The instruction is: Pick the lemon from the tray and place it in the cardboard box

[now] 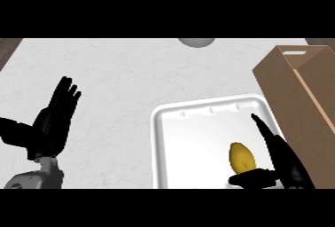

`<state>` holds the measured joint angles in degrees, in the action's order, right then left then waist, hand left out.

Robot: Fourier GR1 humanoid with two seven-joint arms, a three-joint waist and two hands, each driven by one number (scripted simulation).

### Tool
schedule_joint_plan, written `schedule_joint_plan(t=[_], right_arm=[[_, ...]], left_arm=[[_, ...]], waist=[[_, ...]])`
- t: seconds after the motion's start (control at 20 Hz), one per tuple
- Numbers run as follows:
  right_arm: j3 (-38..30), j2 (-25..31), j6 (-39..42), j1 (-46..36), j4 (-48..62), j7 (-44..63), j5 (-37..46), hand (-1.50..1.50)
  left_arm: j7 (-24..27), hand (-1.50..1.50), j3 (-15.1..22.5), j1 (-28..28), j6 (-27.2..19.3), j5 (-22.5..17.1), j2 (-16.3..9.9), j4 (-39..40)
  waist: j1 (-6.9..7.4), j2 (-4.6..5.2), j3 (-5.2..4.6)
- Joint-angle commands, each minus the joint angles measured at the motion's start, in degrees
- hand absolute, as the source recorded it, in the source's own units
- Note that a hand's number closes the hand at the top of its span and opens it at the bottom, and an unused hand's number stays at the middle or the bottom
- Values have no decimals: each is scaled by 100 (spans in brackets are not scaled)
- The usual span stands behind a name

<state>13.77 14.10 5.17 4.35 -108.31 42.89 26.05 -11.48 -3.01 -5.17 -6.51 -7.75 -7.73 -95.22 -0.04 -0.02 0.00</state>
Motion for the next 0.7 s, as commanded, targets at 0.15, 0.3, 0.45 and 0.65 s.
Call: schedule_joint_plan(t=[0.15, 0.3, 0.45, 0.65], right_arm=[[-90, -290, -115, 91, 814, -675, 255, -150], [169, -631, -146, -121, 688, -297, 594, -150], [-221, -477, 274, -292, 540, -227, 350, -150], [-110, -629, 112, -244, 860, -588, 596, -150]], left_arm=[[-303, 0, -49, 183, 78, -21, 12, -382], [-185, 0, -173, -485, -59, 75, 79, 293], [-180, 0, -66, -322, -21, 184, 130, 57], [185, 0, -234, 225, 411, -49, 51, 63]], waist=[[11, -2, 1], [-6, 1, 0], [-2, 1, 0], [9, 1, -1]])
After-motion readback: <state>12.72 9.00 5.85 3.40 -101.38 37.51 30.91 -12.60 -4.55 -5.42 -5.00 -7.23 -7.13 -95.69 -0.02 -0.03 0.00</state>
